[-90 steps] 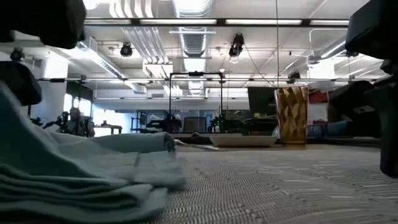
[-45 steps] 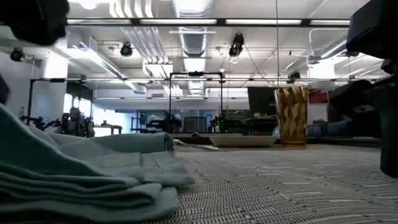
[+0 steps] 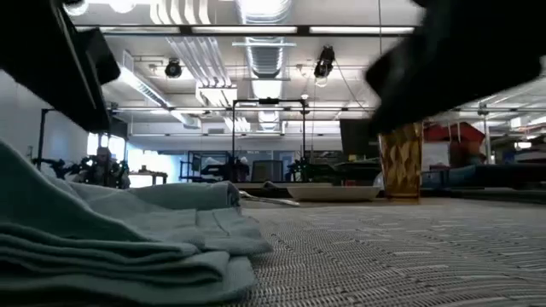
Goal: Set table place
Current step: Fold the blue napkin on the gray placemat
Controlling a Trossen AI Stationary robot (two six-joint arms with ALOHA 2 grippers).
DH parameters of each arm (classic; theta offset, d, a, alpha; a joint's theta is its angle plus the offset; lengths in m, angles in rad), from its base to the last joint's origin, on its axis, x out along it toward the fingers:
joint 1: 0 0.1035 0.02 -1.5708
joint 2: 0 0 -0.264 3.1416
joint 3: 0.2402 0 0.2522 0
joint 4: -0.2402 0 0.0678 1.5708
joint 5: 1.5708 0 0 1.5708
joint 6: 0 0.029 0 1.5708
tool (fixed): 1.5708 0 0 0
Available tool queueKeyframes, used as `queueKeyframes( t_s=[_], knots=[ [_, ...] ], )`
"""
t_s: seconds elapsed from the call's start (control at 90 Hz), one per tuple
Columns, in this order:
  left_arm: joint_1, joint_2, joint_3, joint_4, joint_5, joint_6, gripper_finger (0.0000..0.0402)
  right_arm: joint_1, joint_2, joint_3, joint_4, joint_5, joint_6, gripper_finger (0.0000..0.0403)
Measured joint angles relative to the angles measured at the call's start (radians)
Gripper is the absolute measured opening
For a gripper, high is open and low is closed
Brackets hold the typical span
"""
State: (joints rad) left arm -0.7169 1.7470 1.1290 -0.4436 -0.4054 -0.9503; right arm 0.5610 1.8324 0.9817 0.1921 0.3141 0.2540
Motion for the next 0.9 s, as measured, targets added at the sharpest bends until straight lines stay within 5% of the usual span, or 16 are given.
queueKeyframes(
  t_s=[0.433, 0.9],
  knots=[
    [0.021, 0.001, -0.049, -0.121, -0.198, -0.019, 0.0114, -0.153, 0.361, 0.409, -0.046, -0.003, -0.096, 0.0001],
    [0.025, 0.001, -0.144, -0.098, -0.198, -0.159, 0.0114, -0.149, 0.331, 0.456, -0.413, 0.004, -0.117, 0.0000]
  ],
)
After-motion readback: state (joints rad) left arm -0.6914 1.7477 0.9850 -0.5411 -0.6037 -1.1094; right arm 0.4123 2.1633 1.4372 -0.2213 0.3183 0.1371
